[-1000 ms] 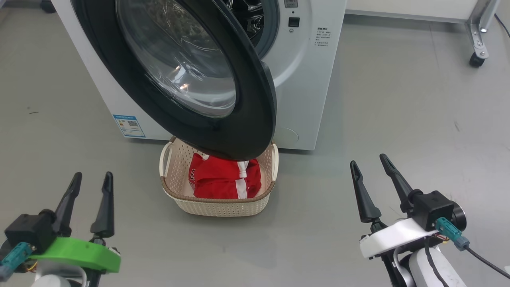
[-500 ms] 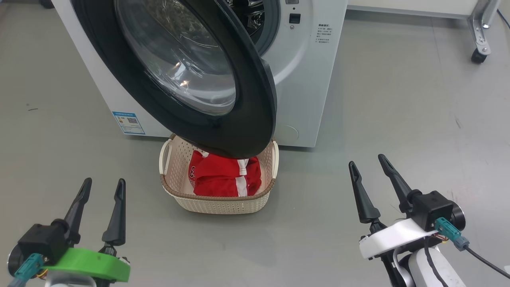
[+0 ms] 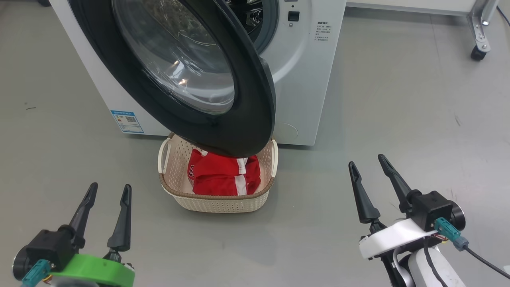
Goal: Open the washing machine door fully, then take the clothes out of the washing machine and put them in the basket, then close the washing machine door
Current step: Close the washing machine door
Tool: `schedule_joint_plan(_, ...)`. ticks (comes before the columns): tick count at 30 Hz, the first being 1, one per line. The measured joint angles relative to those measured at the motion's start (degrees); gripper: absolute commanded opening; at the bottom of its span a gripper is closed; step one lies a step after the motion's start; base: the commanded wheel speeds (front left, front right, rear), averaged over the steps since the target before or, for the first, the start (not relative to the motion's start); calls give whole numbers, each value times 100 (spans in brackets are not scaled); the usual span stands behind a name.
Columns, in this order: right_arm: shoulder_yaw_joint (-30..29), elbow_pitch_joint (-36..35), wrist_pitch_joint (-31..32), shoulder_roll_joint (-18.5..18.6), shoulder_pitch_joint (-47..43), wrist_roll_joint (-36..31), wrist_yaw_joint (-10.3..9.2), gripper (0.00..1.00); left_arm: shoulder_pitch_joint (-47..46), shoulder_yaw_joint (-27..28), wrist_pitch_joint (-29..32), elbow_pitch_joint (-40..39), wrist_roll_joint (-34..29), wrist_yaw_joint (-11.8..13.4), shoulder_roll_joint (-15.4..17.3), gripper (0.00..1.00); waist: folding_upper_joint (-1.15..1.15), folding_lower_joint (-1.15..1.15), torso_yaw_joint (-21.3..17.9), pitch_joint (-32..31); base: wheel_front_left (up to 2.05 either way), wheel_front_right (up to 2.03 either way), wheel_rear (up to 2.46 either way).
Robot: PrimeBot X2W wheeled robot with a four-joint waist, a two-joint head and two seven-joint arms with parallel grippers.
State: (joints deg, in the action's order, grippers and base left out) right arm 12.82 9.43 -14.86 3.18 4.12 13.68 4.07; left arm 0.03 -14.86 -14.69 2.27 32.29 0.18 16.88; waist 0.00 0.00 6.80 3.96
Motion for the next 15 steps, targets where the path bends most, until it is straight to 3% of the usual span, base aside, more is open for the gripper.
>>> schedule_joint_plan(15,2,7,0,-9,1,-16,40,100,29,159,0,25,-269,-210,-181,100,0,0,-27,40,0,0,0)
